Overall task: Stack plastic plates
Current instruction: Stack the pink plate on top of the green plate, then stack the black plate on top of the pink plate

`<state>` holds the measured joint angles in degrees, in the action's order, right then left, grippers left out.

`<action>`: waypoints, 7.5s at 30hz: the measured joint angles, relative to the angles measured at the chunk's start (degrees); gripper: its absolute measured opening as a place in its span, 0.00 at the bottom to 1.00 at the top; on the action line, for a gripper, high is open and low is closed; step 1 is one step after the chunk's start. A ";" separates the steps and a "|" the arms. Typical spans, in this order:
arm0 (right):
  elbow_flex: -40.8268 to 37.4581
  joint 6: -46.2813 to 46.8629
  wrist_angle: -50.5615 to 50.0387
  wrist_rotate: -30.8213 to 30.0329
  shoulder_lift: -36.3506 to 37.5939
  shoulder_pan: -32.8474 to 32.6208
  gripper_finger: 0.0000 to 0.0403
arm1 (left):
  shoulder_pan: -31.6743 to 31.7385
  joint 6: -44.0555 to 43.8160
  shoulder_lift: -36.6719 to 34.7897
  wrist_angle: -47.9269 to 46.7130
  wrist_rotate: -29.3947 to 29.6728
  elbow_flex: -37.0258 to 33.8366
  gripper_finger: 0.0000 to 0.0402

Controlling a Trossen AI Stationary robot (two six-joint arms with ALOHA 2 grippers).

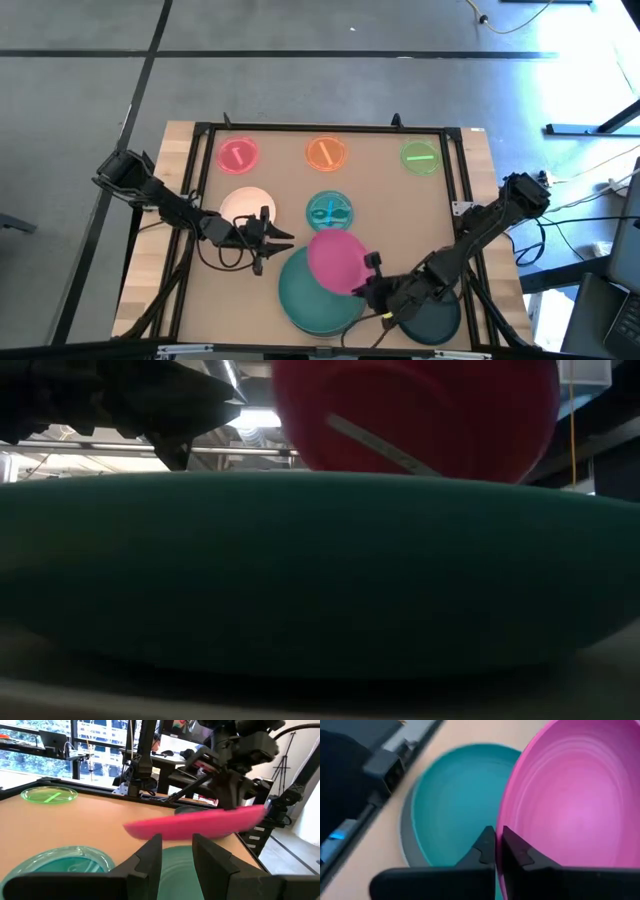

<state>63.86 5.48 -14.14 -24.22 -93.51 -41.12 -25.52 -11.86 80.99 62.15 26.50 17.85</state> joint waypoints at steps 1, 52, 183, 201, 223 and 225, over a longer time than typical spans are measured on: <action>0.00 -0.86 1.44 0.93 -0.62 0.04 0.01 | 0.00 0.00 0.00 0.00 0.00 0.00 0.25; -0.02 17.38 -14.18 18.38 2.72 1.67 0.36 | -0.04 0.33 0.00 -0.66 -0.60 0.00 0.25; -27.66 37.45 44.62 1.86 1.31 15.06 0.01 | 0.22 0.28 0.00 -3.21 -0.63 0.02 0.25; -23.50 33.10 41.45 1.94 -4.26 15.80 0.01 | 0.20 0.26 0.00 -3.45 -0.64 0.02 0.25; -23.50 33.69 39.23 2.11 -4.26 15.76 0.06 | 0.21 0.26 0.00 -3.45 -2.22 0.02 0.25; -23.50 33.69 39.17 1.73 -4.26 15.76 0.11 | 0.22 0.26 0.00 -3.45 -2.21 0.02 0.25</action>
<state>40.36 39.18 25.03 -22.49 -97.78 -25.36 -25.30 -11.60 80.99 58.70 24.29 17.87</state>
